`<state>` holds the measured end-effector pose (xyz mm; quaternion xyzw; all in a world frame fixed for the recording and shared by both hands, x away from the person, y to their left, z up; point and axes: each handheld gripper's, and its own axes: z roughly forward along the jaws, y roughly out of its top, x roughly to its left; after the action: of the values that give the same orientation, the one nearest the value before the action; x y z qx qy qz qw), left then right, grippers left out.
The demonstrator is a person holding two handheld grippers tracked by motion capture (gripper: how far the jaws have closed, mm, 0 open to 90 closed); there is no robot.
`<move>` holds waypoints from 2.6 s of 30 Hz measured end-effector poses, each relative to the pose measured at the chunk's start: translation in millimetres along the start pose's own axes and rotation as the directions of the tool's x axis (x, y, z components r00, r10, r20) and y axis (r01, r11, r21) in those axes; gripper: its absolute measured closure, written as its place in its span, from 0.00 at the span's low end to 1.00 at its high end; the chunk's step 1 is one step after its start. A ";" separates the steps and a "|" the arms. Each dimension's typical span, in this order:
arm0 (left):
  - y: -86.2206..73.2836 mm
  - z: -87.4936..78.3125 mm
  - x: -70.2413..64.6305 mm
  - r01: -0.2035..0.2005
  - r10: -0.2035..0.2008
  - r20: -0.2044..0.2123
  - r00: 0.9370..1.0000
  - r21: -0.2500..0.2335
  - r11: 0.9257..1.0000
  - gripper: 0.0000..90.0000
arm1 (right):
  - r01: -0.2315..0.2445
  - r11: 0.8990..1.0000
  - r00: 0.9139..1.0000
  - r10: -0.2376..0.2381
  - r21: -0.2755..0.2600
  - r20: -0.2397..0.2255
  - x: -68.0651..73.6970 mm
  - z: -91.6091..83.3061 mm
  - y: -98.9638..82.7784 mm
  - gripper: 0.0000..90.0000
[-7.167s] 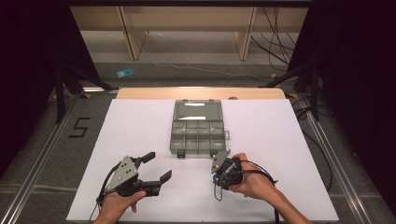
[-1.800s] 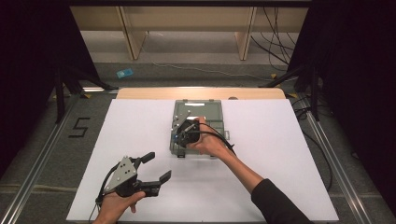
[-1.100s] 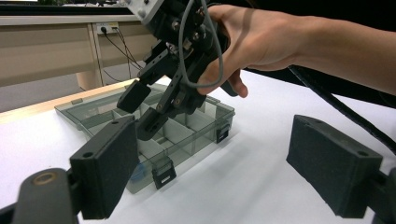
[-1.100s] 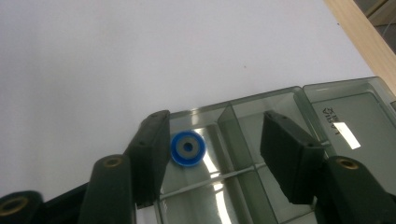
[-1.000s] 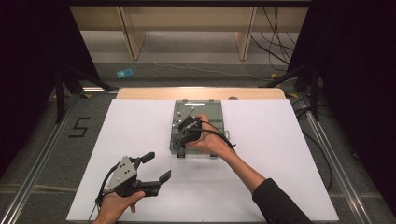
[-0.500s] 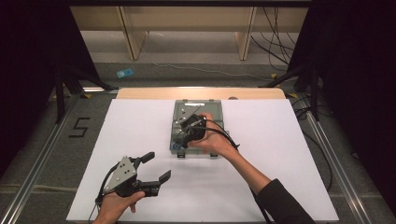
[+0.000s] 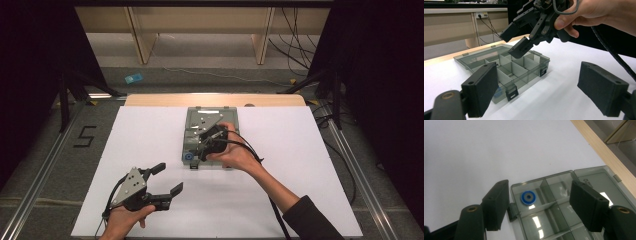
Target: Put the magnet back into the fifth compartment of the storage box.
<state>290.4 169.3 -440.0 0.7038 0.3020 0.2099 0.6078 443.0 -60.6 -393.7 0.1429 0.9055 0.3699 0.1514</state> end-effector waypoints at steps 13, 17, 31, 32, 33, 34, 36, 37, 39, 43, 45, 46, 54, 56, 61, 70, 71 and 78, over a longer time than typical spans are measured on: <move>-0.1 0.2 -0.4 0.007 -0.007 0.003 1.000 -0.002 1.000 0.18 | -0.022 0.999 1.000 0.023 -0.030 0.017 -0.1 -9.5 -11.7 0.36; -0.2 0.3 -0.7 0.010 -0.010 0.006 1.000 0.000 1.000 0.18 | -0.023 0.999 1.000 0.023 -0.030 0.016 1.6 -9.6 -13.2 0.36; -0.1 0.0 -0.7 0.011 -0.011 0.004 1.000 0.003 1.000 0.18 | -0.047 0.998 0.999 0.047 -0.045 -0.012 6.7 -16.2 -19.7 0.35; -0.1 -0.1 -0.8 0.011 -0.011 0.005 1.000 0.003 1.000 0.18 | -0.044 0.998 0.999 0.043 -0.050 -0.013 6.2 -17.1 -20.4 0.35; 0.0 -0.2 -0.9 0.011 -0.011 0.004 1.000 0.002 1.000 0.18 | -0.044 0.998 0.999 0.044 -0.053 -0.011 6.0 -18.1 -21.0 0.35; 0.0 -0.2 -0.9 0.011 -0.011 0.004 1.000 0.002 1.000 0.18 | -0.048 0.997 0.999 0.048 -0.056 -0.011 6.1 -19.3 -21.7 0.35; 0.0 -0.3 -0.4 0.009 -0.009 -0.004 1.000 0.003 1.000 0.18 | -0.051 0.997 0.999 0.050 -0.064 -0.013 5.8 -20.8 -22.7 0.35; 0.0 -0.3 -0.4 0.009 -0.009 -0.004 1.000 0.002 1.000 0.18 | -0.058 0.996 0.998 0.057 -0.064 -0.009 6.2 -21.8 -23.4 0.35; 0.0 0.0 -0.4 0.009 -0.009 -0.001 1.000 -0.001 1.000 0.18 | -0.056 0.996 0.998 0.056 -0.074 -0.004 5.9 -23.4 -24.6 0.35; 0.1 -0.2 -0.4 0.007 -0.007 -0.003 1.000 0.003 1.000 0.18 | -0.065 0.995 0.998 0.065 -0.081 0.002 5.8 -27.3 -27.1 0.35; 0.1 -0.2 -0.8 0.009 -0.009 0.004 1.000 0.002 1.000 0.18 | -0.066 0.994 0.998 0.067 -0.091 0.004 5.1 -29.0 -28.4 0.35; 0.2 -0.2 -0.8 0.010 -0.010 0.004 1.000 0.002 1.000 0.18 | -0.069 0.993 0.998 0.069 -0.092 0.001 5.0 -30.0 -29.1 0.35; 0.2 -0.3 -0.5 0.008 -0.008 -0.004 1.000 0.002 1.000 0.18 | -0.082 0.991 0.997 0.082 -0.107 -0.004 7.6 -35.4 -33.6 0.34; 0.2 -0.4 -0.3 0.006 -0.006 -0.005 1.000 0.002 1.000 0.18 | -0.084 0.991 0.996 0.084 -0.109 -0.008 8.5 -36.7 -34.9 0.34; 0.1 0.0 -0.4 0.008 -0.008 -0.001 1.000 -0.002 1.000 0.18 | -0.094 0.988 0.996 0.093 -0.121 -0.015 10.6 -40.0 -39.5 0.33; 0.2 -0.2 -0.3 0.005 -0.005 -0.003 1.000 -0.002 1.000 0.18 | -0.146 0.972 0.989 0.148 -0.184 -0.002 10.4 -53.1 -48.5 0.29; 0.2 -0.2 -0.4 0.005 -0.005 -0.002 1.000 -0.001 1.000 0.18 | -0.160 0.969 0.987 0.161 -0.189 -0.010 10.8 -54.4 -49.5 0.28; 0.1 -0.1 -0.5 0.003 -0.003 -0.004 1.000 0.002 1.000 0.18 | -0.198 0.956 0.979 0.203 -0.218 0.003 11.2 -63.2 -58.5 0.24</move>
<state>290.1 169.1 -439.8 0.7035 0.3045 0.2099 0.6068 400.2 -136.2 -394.3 0.2213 0.8387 0.4778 0.1390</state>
